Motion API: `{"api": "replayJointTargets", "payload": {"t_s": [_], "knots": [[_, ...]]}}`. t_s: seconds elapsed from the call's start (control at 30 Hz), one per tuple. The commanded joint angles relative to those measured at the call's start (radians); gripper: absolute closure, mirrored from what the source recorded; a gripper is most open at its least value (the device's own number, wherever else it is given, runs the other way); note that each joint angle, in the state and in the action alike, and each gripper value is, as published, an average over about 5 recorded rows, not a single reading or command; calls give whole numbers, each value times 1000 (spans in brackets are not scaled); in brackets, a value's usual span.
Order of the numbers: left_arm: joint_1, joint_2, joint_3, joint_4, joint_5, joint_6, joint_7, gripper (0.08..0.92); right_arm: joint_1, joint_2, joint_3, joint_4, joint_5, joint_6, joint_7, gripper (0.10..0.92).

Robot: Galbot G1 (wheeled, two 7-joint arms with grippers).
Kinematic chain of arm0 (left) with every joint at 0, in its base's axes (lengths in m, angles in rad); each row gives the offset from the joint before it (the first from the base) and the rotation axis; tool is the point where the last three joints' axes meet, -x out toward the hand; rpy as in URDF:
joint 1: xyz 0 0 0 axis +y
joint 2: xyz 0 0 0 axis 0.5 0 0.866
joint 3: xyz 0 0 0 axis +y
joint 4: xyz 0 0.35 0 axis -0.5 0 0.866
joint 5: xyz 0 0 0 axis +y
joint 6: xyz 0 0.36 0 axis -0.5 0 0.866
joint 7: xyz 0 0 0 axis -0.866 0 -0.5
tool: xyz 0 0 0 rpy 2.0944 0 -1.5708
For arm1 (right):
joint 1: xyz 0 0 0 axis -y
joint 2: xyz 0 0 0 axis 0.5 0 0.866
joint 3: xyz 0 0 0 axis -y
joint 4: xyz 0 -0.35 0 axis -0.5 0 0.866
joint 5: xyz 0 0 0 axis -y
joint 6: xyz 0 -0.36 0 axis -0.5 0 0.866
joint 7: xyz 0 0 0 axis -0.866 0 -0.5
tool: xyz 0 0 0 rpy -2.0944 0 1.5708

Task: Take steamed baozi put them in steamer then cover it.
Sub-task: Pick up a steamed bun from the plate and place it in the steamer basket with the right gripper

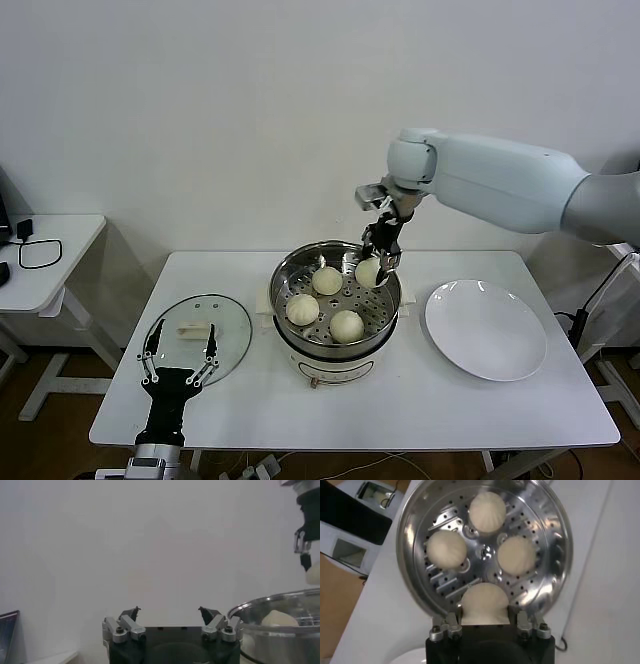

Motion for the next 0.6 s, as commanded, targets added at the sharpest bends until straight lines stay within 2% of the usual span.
{"api": "replayJointTargets", "payload": {"t_s": [0.03, 0.6], "knots": [[-2, 0, 0, 3, 0, 1, -1, 177, -53, 73, -20, -38, -36, -13, 18, 397], [4, -3, -7, 3, 0, -7, -3, 177, -93, 83, -14, -65, -83, -3, 22, 388]]}}
